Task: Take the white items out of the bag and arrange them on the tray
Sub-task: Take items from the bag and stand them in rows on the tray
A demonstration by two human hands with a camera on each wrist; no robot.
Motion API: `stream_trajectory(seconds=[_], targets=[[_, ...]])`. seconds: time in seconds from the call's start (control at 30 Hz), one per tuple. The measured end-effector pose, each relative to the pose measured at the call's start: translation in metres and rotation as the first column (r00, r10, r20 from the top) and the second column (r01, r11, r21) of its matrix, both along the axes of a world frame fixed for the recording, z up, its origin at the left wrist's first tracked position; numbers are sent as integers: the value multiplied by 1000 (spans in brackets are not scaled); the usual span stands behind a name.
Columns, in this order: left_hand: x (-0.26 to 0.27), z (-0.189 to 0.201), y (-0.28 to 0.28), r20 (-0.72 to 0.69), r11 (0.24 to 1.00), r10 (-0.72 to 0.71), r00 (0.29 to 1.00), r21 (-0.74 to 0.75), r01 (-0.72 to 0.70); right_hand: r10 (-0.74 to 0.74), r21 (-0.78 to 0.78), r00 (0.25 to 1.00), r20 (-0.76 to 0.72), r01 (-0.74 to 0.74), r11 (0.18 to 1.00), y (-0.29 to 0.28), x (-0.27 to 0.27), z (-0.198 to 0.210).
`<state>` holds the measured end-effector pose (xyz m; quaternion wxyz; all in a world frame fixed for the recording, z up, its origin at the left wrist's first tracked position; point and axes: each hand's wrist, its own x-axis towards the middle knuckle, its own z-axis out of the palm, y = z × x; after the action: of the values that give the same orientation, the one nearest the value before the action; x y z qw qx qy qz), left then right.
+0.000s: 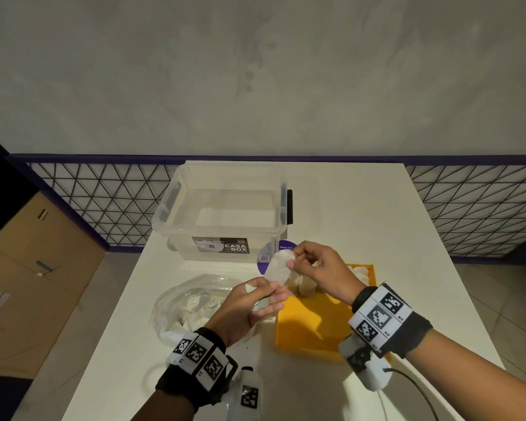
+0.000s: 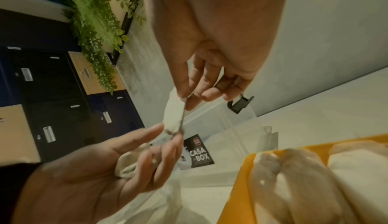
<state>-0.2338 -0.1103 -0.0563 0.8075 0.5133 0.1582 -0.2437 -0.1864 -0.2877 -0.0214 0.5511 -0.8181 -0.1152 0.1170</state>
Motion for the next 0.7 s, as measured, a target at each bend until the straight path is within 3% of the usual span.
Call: stream_trajectory(seconds=[0.07,0.17,0.23,0.3,0.43,0.6,0.7], targets=[[1,-1,0,-21,1000,25,999,-13,-25,-64,-51,995,71,67,996,-12,9,-2],[3,-4,1,-83,995,72,994,-63,-77,-56,-351,970,235,139,926,-39,22,-10],[4,-6,1,-119,993,61,991,-95,-72,-9,-554,976,216,130,822,-54,27,-21],[6,-8,2,-147,991,53,988,-113,-70,8,-672,995,103,64,738,-63,27,-35],[10,-12,-1,-215,983,128,968,-105,-154,27,-744,999,-37,-45,666,-62,25,-57],[8,-5,0,-196,981,107,975,-136,-135,126,-886,991,48,-16,463,-49,27,-72],[8,-3,1,-199,983,83,976,-146,-114,145,-913,985,95,29,406,-47,30,-78]])
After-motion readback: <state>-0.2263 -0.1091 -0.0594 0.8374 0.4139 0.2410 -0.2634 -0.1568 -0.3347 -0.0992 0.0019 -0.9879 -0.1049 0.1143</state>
